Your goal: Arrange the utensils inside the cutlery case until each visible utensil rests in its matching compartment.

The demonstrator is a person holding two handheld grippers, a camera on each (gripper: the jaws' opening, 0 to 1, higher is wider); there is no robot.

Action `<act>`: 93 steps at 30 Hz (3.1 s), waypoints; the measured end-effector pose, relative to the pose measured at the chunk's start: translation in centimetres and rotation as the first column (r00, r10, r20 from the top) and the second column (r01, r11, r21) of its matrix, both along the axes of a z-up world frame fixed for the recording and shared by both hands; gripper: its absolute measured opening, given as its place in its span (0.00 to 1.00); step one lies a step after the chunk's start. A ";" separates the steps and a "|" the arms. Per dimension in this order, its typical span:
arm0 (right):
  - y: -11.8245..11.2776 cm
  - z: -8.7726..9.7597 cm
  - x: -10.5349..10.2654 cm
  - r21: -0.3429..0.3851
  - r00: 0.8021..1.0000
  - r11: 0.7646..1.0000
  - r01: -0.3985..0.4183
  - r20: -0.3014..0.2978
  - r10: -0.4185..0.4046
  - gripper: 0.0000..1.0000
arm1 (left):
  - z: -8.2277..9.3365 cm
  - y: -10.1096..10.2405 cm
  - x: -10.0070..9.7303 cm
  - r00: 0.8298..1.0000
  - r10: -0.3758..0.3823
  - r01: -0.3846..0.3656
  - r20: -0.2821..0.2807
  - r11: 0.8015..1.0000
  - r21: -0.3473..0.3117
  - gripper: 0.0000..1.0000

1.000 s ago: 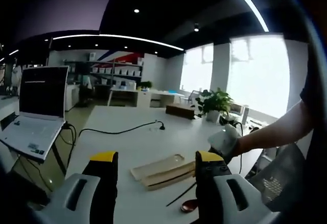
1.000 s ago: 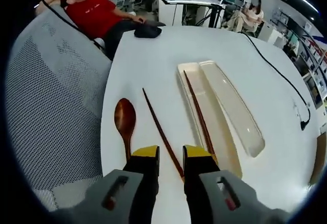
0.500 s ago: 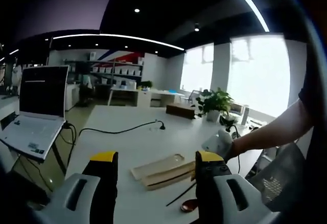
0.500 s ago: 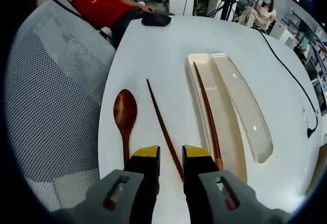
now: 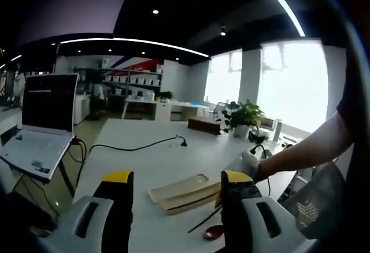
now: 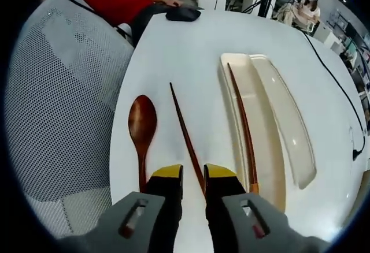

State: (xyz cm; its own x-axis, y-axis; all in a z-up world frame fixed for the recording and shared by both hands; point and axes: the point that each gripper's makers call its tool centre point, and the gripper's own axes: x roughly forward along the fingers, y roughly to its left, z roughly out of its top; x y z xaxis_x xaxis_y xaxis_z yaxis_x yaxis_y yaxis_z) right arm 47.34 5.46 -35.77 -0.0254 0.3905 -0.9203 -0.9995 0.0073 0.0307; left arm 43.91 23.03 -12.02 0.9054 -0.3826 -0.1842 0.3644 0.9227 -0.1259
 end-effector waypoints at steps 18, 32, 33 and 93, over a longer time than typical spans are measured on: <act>0.0 -0.4 -0.3 -0.123 0.993 0.986 -0.110 0.036 0.115 0.02 | -0.1 -0.3 0.0 1.000 -0.010 0.010 -0.005 1.000 0.007 0.63; 0.1 -0.4 -0.1 -0.165 0.996 0.984 -0.073 0.044 0.081 0.00 | -0.2 -0.2 0.0 1.000 -0.011 0.011 -0.008 1.000 0.006 0.63; 0.1 -0.4 -0.1 -0.164 0.996 0.984 -0.069 0.039 0.076 0.00 | -0.2 -0.2 0.0 1.000 -0.010 0.010 -0.008 1.000 0.006 0.63; -1.5 4.2 4.5 -0.229 0.994 0.973 0.008 0.109 0.017 0.00 | 0.0 -0.2 0.1 1.000 -0.005 0.005 -0.004 1.000 0.003 0.63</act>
State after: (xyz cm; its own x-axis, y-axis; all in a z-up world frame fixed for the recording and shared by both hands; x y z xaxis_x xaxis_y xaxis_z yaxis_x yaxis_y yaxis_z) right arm 51.87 3.96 -31.59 0.0791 0.1691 -0.9824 -0.9967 -0.0028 -0.0807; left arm 44.00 22.79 -12.04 0.9027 -0.3868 -0.1883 0.3686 0.9212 -0.1249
